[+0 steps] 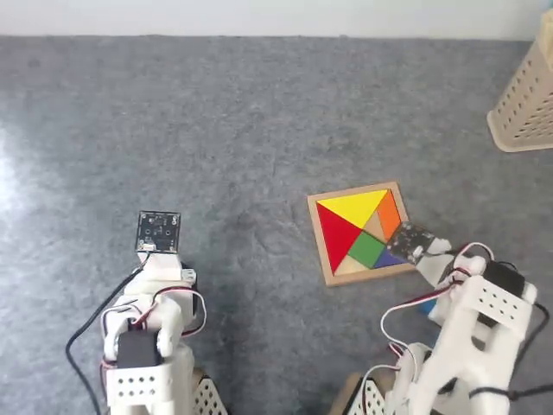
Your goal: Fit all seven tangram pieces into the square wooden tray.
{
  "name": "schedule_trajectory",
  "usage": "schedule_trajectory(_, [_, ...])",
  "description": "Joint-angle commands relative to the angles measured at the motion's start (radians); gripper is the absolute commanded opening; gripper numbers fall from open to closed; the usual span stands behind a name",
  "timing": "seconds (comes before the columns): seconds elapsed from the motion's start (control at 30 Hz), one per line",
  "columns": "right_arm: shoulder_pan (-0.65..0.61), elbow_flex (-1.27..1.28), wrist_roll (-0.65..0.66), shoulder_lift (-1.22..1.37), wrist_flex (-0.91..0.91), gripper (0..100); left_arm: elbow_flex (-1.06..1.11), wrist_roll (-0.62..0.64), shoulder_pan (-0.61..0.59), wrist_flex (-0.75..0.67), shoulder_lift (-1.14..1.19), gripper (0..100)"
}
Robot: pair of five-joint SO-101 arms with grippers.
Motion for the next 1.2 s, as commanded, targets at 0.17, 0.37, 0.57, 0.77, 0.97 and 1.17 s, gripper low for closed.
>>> schedule_trajectory(0.17, [0.001,0.055,0.144,0.015,-0.028,16.2,-0.012,0.006,-0.002,0.005,-0.017,1])
schedule_trajectory(0.37, [-0.007,0.089,0.193,0.015,-0.033,16.2,-0.012,0.006,-0.002,0.005,-0.017,1])
schedule_trajectory(0.57, [-0.013,0.092,0.193,0.025,-0.088,16.2,-0.012,0.006,-0.002,0.005,-0.017,1])
schedule_trajectory(0.77, [-0.031,0.092,0.192,0.025,-0.088,16.2,-0.012,0.006,-0.002,0.005,-0.017,1])
schedule_trajectory(0.97, [-0.105,0.092,0.140,0.025,-0.085,16.2,-0.012,0.006,-0.002,0.005,-0.017,1])
schedule_trajectory(1.17, [-0.117,0.092,0.129,0.025,-0.091,16.2,-0.012,0.006,-0.002,0.005,-0.017,1])
